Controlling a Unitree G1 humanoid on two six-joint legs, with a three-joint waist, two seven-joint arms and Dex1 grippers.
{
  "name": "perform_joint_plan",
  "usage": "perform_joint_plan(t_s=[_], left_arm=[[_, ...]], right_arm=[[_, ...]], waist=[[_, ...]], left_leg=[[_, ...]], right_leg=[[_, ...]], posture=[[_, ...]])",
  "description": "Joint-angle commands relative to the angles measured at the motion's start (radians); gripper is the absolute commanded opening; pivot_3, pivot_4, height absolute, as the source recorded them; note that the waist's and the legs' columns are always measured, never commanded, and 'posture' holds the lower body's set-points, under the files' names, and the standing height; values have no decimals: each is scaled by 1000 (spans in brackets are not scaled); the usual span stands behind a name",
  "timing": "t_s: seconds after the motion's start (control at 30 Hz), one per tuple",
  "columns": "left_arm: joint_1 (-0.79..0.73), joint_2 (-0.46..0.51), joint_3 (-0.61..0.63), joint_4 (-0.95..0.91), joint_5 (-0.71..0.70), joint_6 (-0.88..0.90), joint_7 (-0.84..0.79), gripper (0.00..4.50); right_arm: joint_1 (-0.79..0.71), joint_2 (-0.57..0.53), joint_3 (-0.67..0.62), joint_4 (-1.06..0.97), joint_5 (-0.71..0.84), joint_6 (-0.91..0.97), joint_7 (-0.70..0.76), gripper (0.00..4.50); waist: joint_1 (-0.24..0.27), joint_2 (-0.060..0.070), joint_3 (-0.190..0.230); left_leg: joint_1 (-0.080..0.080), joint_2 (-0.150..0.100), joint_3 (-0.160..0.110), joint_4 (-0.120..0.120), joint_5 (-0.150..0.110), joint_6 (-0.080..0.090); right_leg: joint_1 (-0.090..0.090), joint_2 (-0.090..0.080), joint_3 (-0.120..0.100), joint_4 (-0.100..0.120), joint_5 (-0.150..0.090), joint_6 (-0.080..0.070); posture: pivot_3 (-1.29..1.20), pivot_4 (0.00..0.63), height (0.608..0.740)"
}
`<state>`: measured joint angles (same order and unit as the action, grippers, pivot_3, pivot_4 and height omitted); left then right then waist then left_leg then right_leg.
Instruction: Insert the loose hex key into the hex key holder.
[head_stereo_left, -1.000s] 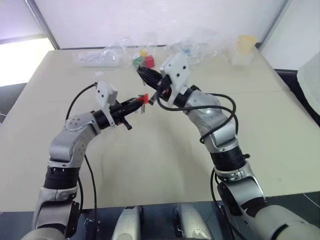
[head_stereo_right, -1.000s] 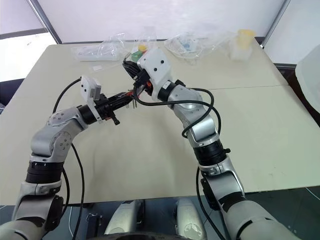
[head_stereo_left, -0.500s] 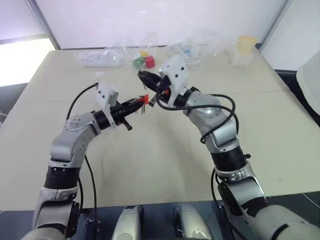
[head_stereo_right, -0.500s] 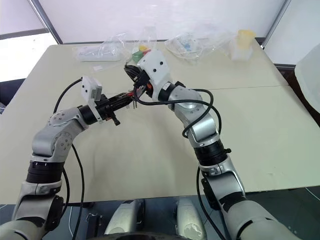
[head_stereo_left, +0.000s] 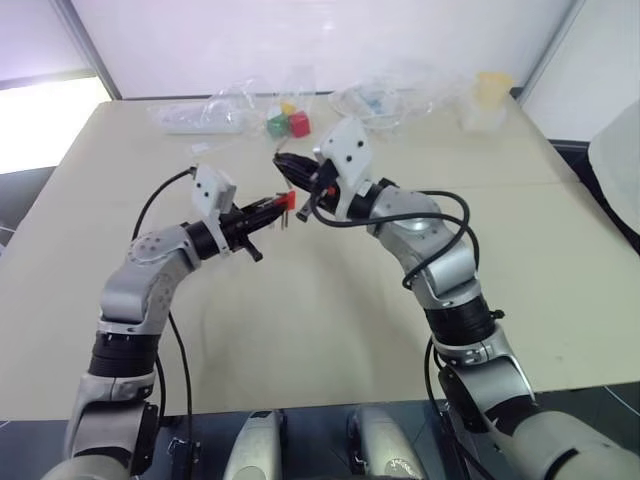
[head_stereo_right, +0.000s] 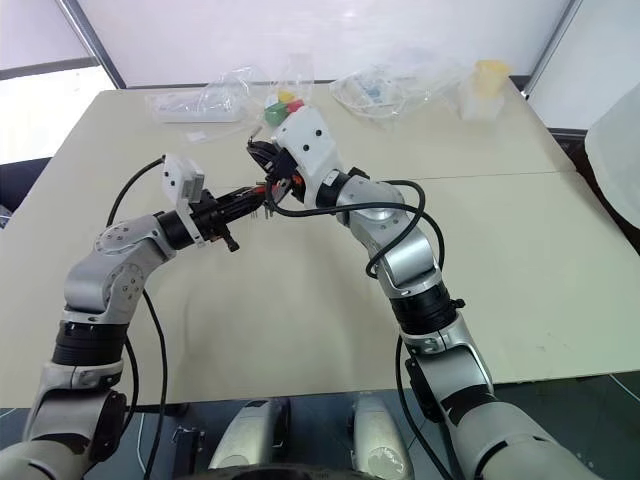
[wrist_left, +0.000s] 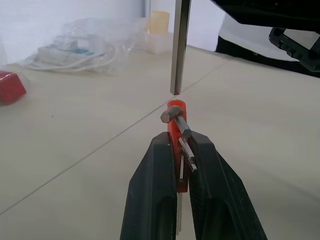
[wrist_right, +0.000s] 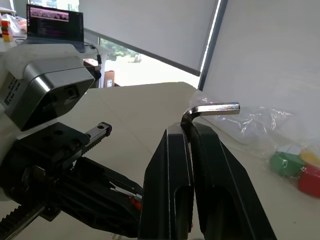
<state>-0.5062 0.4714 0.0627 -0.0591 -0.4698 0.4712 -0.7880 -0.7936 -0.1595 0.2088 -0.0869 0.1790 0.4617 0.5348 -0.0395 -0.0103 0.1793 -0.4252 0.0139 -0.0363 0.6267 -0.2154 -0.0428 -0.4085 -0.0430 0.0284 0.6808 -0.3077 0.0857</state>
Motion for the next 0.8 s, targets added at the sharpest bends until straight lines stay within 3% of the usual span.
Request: perform_joint_plan(t_s=[0.03, 0.8], left_arm=[[-21, 15, 24, -19, -6, -22, -6, 0], [-25, 20, 39, -38, -17, -17, 3, 0]], right_arm=[[0, 0, -3, -60, 4, -3, 2, 43], [-8, 65, -59, -58, 74, 94, -46, 43]], waist=[[0, 0, 0], [0, 0, 0]], left_leg=[[0, 0, 0, 0, 0, 0], [0, 0, 0, 0, 0, 0]], right_leg=[[0, 0, 0, 0, 0, 0], [0, 0, 0, 0, 0, 0]], posture=[[0, 150, 740], [0, 150, 740]])
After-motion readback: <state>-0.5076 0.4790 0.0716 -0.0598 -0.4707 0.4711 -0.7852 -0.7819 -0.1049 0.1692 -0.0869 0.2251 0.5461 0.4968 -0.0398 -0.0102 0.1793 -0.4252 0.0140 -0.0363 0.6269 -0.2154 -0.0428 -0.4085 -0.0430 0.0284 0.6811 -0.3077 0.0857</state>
